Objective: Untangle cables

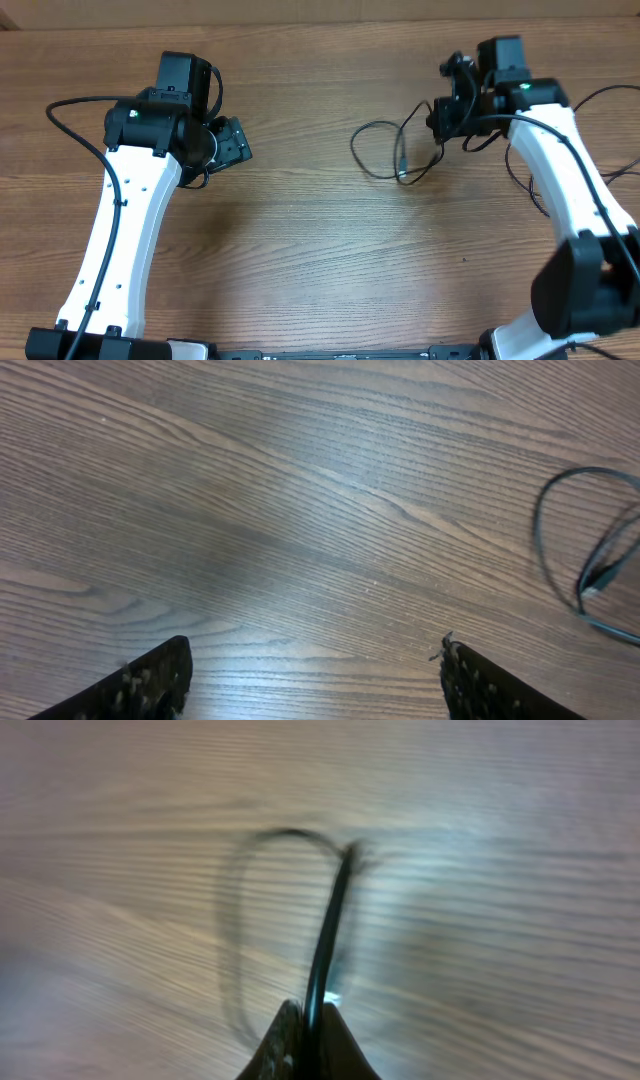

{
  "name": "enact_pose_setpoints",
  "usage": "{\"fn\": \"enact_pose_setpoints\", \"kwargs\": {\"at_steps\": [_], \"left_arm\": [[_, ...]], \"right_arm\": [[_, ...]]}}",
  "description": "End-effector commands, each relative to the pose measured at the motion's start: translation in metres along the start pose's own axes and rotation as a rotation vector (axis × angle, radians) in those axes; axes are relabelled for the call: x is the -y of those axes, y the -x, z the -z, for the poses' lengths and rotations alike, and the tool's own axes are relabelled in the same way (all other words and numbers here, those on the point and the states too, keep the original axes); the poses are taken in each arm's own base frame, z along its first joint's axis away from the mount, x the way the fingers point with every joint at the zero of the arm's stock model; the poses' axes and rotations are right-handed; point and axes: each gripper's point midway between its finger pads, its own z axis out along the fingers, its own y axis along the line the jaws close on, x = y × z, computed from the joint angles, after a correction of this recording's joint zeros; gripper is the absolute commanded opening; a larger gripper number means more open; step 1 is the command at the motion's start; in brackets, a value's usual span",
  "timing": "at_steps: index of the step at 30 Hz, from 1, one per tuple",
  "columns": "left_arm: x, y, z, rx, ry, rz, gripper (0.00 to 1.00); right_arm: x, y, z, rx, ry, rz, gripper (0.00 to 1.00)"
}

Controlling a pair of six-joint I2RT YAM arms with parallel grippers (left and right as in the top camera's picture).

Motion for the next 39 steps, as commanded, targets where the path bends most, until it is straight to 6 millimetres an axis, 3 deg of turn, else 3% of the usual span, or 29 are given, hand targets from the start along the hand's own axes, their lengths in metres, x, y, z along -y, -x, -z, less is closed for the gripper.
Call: {"fn": "enact_pose_setpoints", "kwargs": {"at_steps": [1, 7, 11, 14, 20, 23, 24, 29, 35, 39], "left_arm": [[0.001, -0.001, 0.008, 0.016, -0.014, -0.027, 0.79], [0.001, -0.001, 0.008, 0.019, -0.016, -0.027, 0.79], [0.001, -0.001, 0.008, 0.019, -0.016, -0.027, 0.79], [0.001, -0.001, 0.008, 0.018, -0.015, -0.027, 0.79], [0.001, -0.001, 0.008, 0.019, -0.016, -0.027, 0.79], [0.002, 0.000, 0.008, 0.021, -0.017, -0.027, 0.79], [0.002, 0.000, 0.008, 0.023, -0.018, -0.027, 0.79], [0.002, 0.000, 0.008, 0.022, -0.018, -0.027, 0.79], [0.002, 0.000, 0.008, 0.023, -0.018, -0.027, 0.79], [0.002, 0.000, 0.008, 0.023, -0.018, -0.027, 0.80]], "right_arm": [[-0.039, 0.009, 0.030, 0.048, 0.159, 0.013, 0.04], [-0.047, 0.000, 0.037, 0.021, 0.187, 0.002, 0.04], [-0.075, 0.008, 0.052, 0.059, 0.342, 0.047, 0.04], [-0.092, 0.030, 0.078, 0.143, 0.399, 0.101, 0.04], [-0.100, 0.083, 0.150, 0.363, 0.266, 0.198, 0.04], [-0.068, 0.102, 0.174, 0.452, 0.029, 0.131, 0.04], [-0.049, 0.106, 0.180, 0.476, -0.084, 0.081, 0.04], [0.036, 0.104, 0.211, 0.535, -0.493, -0.129, 0.04], [0.114, 0.095, 0.259, 0.607, -0.746, -0.280, 0.04], [0.150, 0.082, 0.279, 0.632, -0.797, -0.381, 0.04]]}}
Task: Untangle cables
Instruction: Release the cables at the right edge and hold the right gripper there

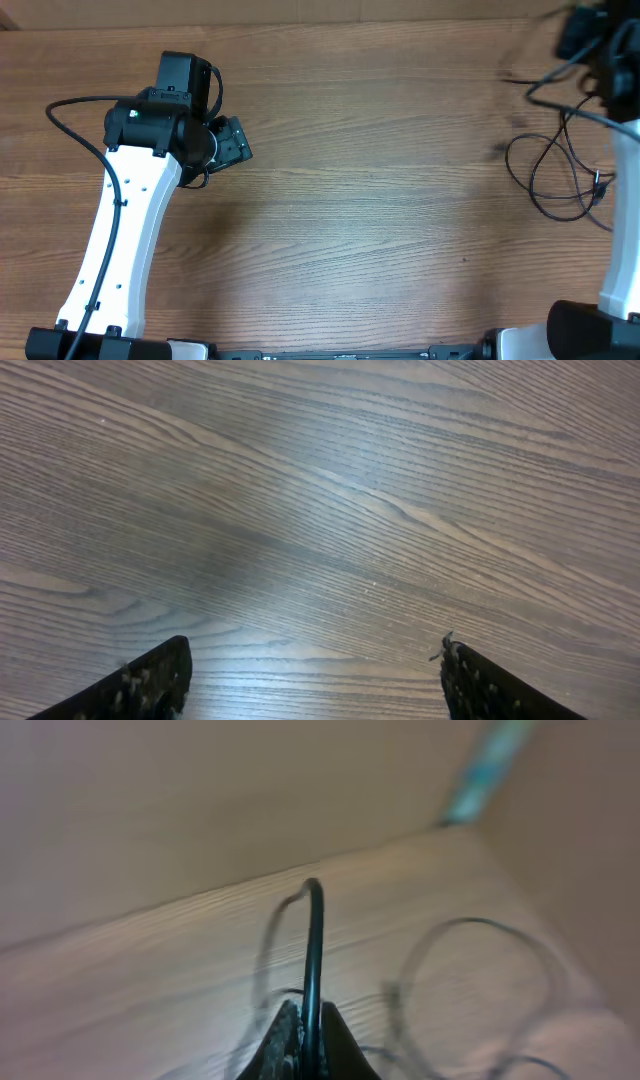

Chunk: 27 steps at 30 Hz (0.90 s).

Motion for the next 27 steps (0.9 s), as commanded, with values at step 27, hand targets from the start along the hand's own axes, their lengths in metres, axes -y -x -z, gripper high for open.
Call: {"fn": "enact_pose_setpoints", "kwargs": {"at_steps": [27], "left_arm": [[-0.001, -0.004, 0.008, 0.005, -0.004, -0.038, 0.79]], "right_arm": [[0.092, -0.098, -0.093, -0.316, -0.213, -0.152, 0.04]]}}
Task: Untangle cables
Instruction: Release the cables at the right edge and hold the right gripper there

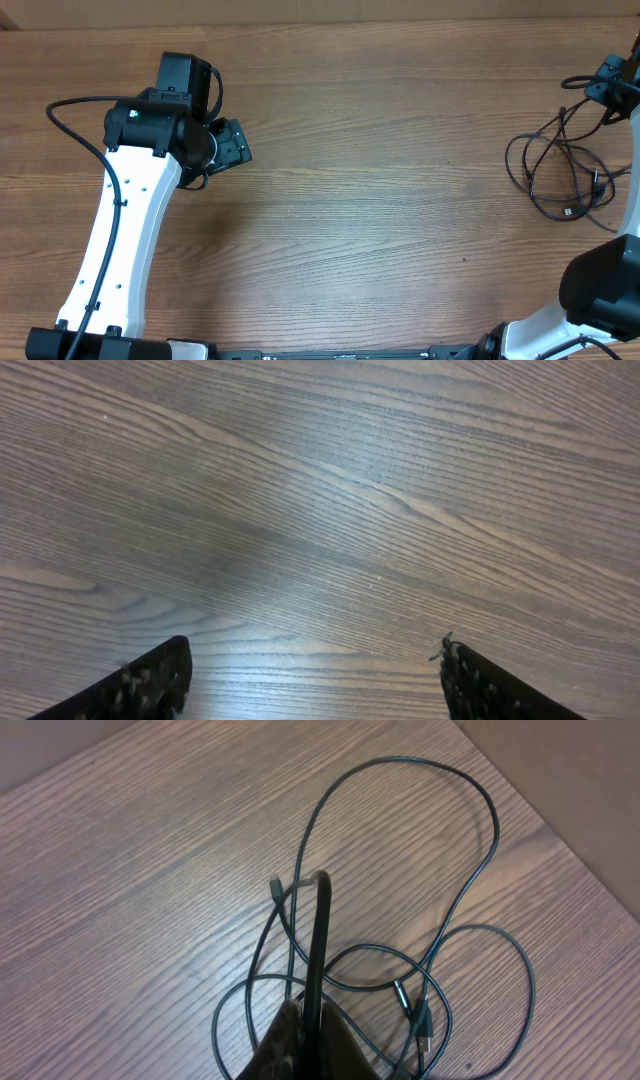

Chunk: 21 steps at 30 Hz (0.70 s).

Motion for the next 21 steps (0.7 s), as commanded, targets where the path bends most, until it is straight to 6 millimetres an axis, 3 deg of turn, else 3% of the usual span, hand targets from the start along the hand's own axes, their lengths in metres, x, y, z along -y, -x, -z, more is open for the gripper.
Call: {"fn": "enact_pose_setpoints", "kwargs": {"at_steps": [1, 5, 8, 10, 12, 15, 21], "left_arm": [[0.000, -0.001, 0.008, 0.017, -0.011, -0.022, 0.79], [0.000, -0.001, 0.008, 0.017, -0.011, -0.022, 0.79], [0.000, -0.001, 0.008, 0.018, -0.011, -0.022, 0.79], [0.000, -0.001, 0.008, 0.018, -0.011, -0.022, 0.79], [0.000, -0.001, 0.008, 0.017, -0.011, -0.022, 0.79], [0.000, -0.001, 0.008, 0.017, -0.012, -0.022, 0.79], [0.001, -0.002, 0.008, 0.016, -0.014, -0.022, 0.79]], "right_arm": [[0.016, 0.008, 0.009, 0.026, -0.018, -0.036, 0.04], [0.065, -0.005, 0.003, -0.011, -0.187, -0.186, 0.04], [0.090, -0.016, -0.003, -0.039, -0.238, -0.310, 0.06], [0.100, -0.023, -0.011, -0.062, -0.230, -0.363, 0.23], [0.100, -0.028, -0.018, -0.087, -0.177, -0.391, 0.55], [0.092, -0.029, -0.022, -0.113, -0.076, -0.423, 0.72], [0.049, -0.023, -0.019, -0.141, 0.170, -0.413, 0.79]]}}
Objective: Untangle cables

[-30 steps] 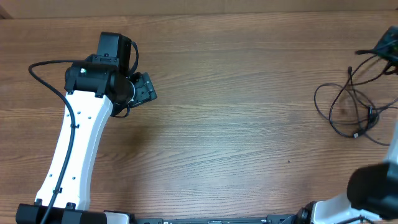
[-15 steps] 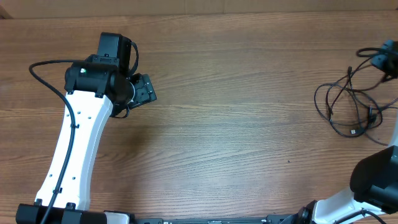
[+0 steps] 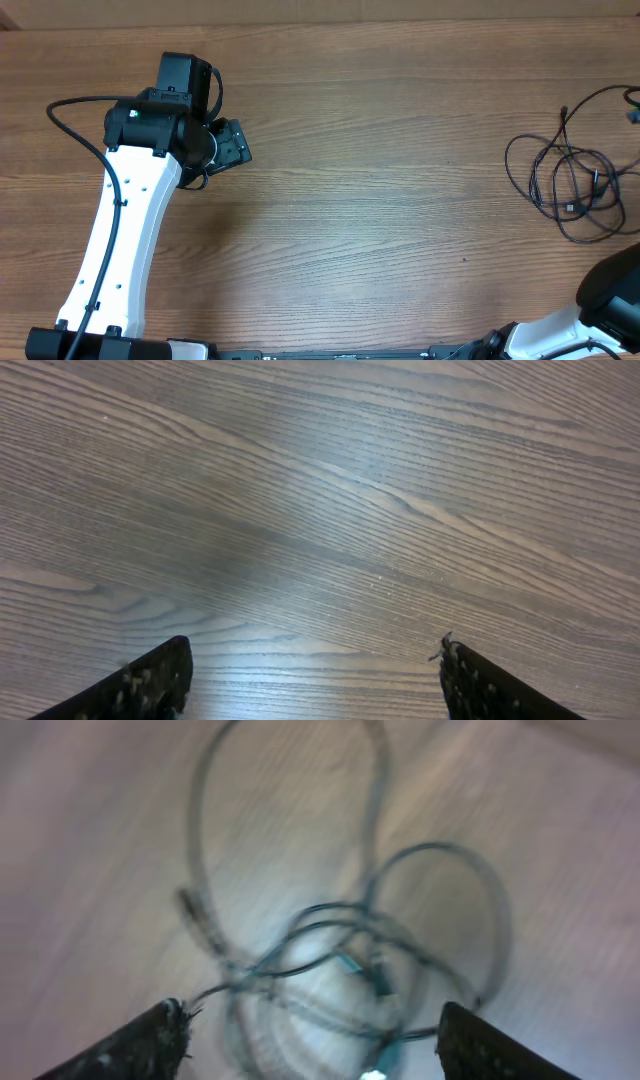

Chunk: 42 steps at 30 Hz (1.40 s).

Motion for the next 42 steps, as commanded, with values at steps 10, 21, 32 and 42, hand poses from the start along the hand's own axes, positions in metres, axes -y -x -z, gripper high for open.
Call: {"fn": "enact_pose_setpoints", "kwargs": {"at_steps": [10, 21, 32, 42], "left_arm": [[0.009, 0.009, 0.008, 0.065, -0.039, -0.139, 0.82], [0.013, -0.019, 0.004, -0.013, -0.002, -0.352, 1.00], [-0.050, -0.095, -0.022, -0.322, 0.229, -0.207, 1.00], [-0.071, -0.126, -0.028, -0.198, 0.171, -0.169, 1.00]], "right_arm": [[-0.132, -0.116, 0.049, -0.297, 0.508, 0.480, 0.81], [-0.176, -0.255, 0.094, -0.405, 0.392, 1.022, 1.00], [-0.145, -0.286, 0.115, -0.529, 0.271, 0.924, 1.00], [-0.106, -0.288, 0.132, -0.282, 0.426, 0.852, 1.00]]}}
